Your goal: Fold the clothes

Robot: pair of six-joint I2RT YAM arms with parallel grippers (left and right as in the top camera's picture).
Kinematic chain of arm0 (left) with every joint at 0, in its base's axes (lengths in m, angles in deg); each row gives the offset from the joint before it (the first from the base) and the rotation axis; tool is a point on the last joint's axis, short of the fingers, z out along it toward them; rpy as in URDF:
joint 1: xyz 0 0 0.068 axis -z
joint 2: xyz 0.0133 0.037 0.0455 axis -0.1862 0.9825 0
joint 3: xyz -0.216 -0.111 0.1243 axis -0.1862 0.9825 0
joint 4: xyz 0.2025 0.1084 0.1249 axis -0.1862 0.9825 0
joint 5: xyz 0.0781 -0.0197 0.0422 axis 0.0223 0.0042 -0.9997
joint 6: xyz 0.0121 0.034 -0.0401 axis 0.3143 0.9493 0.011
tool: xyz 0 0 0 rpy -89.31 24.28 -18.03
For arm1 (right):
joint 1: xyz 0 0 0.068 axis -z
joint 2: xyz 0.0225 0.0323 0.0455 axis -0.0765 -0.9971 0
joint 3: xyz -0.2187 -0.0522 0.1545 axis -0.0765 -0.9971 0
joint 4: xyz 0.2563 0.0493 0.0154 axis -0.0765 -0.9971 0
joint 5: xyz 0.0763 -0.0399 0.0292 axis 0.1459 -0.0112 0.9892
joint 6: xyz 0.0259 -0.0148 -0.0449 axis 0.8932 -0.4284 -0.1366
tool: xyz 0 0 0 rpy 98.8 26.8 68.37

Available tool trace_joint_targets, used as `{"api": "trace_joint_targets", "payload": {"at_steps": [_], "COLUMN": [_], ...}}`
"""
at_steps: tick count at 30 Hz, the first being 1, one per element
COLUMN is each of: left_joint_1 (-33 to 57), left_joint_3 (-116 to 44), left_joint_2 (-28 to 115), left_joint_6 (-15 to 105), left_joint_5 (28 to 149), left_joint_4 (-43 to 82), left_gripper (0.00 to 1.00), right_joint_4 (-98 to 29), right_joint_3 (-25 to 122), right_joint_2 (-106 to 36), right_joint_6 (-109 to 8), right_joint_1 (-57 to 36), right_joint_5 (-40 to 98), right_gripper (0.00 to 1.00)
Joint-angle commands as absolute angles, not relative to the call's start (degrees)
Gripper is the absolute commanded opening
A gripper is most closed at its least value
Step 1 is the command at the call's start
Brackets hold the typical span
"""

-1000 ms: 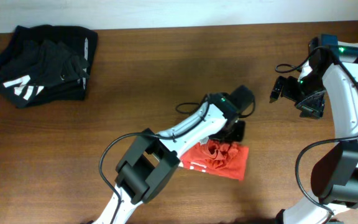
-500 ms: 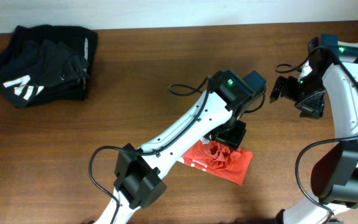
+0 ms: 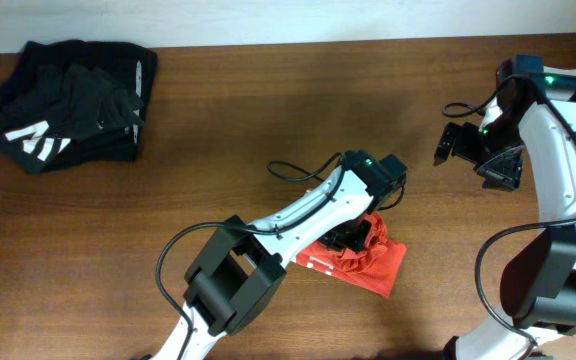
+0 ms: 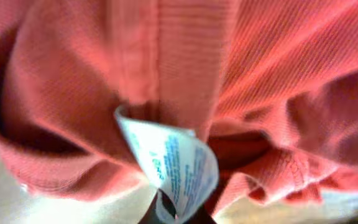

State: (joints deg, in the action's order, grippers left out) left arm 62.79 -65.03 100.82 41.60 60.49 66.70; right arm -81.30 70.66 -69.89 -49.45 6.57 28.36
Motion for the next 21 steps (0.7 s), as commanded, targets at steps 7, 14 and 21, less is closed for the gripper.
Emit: {"api": "trace_joint_targets", "payload": {"at_steps": [7, 14, 21], "left_joint_1": [66.85, 73.10, 71.66], "left_joint_3": [-73.14, -72.33, -71.52], "left_joint_2": [93.72, 93.72, 93.72], "left_joint_6": [40.90, 41.29, 42.38], "left_joint_5": [65.08, 67.86, 68.06], "left_joint_4": [80.62, 82.13, 74.78], "left_gripper": [0.00, 0.18, 0.70], "right_joint_4": [-81.34, -81.34, -81.34], "right_joint_3": [71.58, 71.58, 71.58], "right_joint_2": [-69.57, -69.57, -69.57], "right_joint_6": [-49.21, -49.21, -49.21], "right_joint_1": [6.90, 6.90, 6.90], "right_joint_5": [27.99, 27.99, 27.99], "right_gripper": [0.99, 0.98, 0.99]}}
